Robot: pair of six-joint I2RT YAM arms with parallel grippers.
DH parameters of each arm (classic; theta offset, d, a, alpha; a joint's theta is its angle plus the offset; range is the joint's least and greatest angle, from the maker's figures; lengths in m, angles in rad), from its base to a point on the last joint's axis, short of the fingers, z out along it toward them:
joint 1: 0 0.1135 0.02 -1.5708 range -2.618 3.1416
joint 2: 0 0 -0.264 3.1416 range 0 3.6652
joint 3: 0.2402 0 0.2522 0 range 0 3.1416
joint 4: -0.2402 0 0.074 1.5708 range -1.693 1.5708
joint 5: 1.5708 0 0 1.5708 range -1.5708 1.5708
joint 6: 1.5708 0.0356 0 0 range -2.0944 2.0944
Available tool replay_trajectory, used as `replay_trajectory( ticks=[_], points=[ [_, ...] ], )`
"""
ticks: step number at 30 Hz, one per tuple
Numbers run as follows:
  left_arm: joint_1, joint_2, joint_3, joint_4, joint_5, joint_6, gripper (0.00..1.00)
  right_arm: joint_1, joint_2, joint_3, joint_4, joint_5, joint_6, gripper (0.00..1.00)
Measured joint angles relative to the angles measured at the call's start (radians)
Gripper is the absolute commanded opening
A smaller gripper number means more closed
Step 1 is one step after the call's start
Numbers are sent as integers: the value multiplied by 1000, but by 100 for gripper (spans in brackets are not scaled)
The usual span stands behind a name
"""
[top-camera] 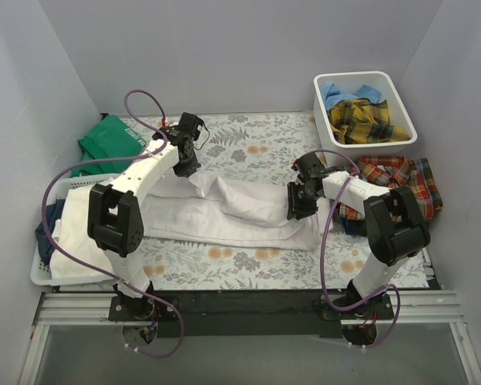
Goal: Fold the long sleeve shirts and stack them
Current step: Fold the shirt
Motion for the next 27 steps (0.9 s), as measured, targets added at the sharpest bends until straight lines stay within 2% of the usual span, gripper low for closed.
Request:
replay_trajectory(
  ticks=[7, 13, 21, 27],
  points=[
    [16, -105, 8, -53, -147, 2, 0, 0, 0, 0, 0, 0, 1, 43],
    [78, -172, 107, -56, -232, 40, 0, 0, 0, 2, -2, 0, 1, 43],
    [124, -184, 233, -40, -269, 105, 0, 0, 2, 24, -10, 0, 3, 43],
    [128, -187, 217, -20, -260, 109, 0, 0, -30, 32, -18, 12, -7, 43]
  ],
)
